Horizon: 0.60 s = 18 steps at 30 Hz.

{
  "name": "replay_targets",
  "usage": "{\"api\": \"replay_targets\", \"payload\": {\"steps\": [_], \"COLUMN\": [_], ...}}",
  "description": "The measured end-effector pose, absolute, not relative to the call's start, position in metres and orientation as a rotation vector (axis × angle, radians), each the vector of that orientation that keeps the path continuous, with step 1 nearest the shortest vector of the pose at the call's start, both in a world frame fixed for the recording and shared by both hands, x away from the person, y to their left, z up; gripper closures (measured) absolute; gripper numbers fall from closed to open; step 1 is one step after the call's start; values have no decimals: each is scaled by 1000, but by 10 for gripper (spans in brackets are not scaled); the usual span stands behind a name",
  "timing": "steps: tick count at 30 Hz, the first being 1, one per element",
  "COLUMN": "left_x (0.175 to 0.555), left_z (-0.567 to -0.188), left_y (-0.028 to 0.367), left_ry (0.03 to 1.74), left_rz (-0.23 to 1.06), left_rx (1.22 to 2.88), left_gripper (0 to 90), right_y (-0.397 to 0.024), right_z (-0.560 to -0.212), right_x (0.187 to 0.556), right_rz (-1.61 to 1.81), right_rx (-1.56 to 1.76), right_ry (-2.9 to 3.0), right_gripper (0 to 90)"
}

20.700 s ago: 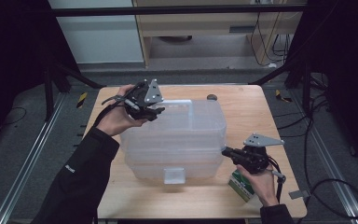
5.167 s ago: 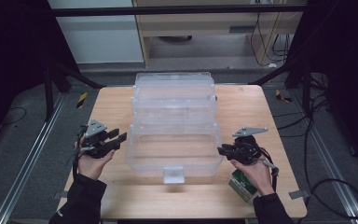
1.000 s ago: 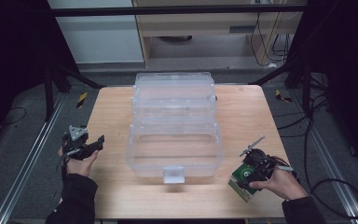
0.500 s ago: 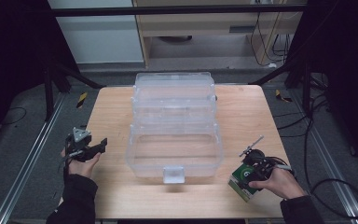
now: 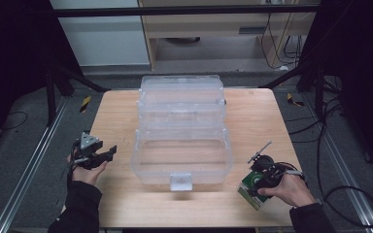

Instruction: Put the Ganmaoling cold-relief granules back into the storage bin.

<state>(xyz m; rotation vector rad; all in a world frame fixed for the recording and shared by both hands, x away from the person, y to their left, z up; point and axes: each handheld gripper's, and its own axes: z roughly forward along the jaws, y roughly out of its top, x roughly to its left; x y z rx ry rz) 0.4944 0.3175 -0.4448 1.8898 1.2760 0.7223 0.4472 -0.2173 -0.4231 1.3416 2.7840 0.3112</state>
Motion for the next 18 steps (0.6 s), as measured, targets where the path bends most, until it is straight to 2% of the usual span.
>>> {"api": "replay_targets", "payload": {"steps": [18], "left_x": [493], "left_z": [-446], "left_y": [309], "left_ry": [1168], "left_rz": [692], "left_rx": [1992], "left_gripper": [391], "right_y": [-222], "right_z": [-361], "right_x": [446], "right_rz": [498], "right_rx": [1128], "right_ry": [2744], "right_gripper": [171]}}
